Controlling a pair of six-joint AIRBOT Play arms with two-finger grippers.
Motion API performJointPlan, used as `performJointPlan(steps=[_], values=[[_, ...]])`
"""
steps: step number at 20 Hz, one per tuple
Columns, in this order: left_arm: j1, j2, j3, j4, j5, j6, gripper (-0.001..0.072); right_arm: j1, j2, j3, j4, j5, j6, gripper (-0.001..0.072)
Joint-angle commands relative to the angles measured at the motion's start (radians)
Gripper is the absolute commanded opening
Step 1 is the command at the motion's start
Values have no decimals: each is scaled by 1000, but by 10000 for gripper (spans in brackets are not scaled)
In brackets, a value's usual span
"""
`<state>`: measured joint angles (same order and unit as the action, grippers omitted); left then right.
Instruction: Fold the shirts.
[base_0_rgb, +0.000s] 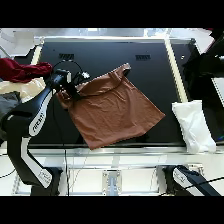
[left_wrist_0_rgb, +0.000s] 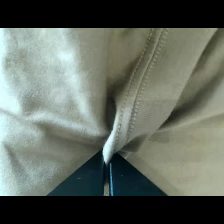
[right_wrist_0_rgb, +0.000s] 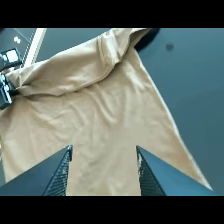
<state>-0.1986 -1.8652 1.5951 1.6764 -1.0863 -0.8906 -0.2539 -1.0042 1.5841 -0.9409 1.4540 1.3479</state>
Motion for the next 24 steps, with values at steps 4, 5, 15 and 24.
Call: performJointPlan(steps=[4, 5, 15, 24], values=[[-2, 50, 1, 123, 5, -57, 6, -1, 94, -533, -57, -86, 31, 469], [3, 68, 1, 122, 5, -57, 7, -1, 110, -709, -27, -175, 65, 468], [11, 107, 1, 123, 2, -79, 7, 45, 65, -1342, 415, -384, 46, 427], [12, 107, 1, 123, -14, -79, 7, 410, -163, -1246, 555, -713, 46, 425]])
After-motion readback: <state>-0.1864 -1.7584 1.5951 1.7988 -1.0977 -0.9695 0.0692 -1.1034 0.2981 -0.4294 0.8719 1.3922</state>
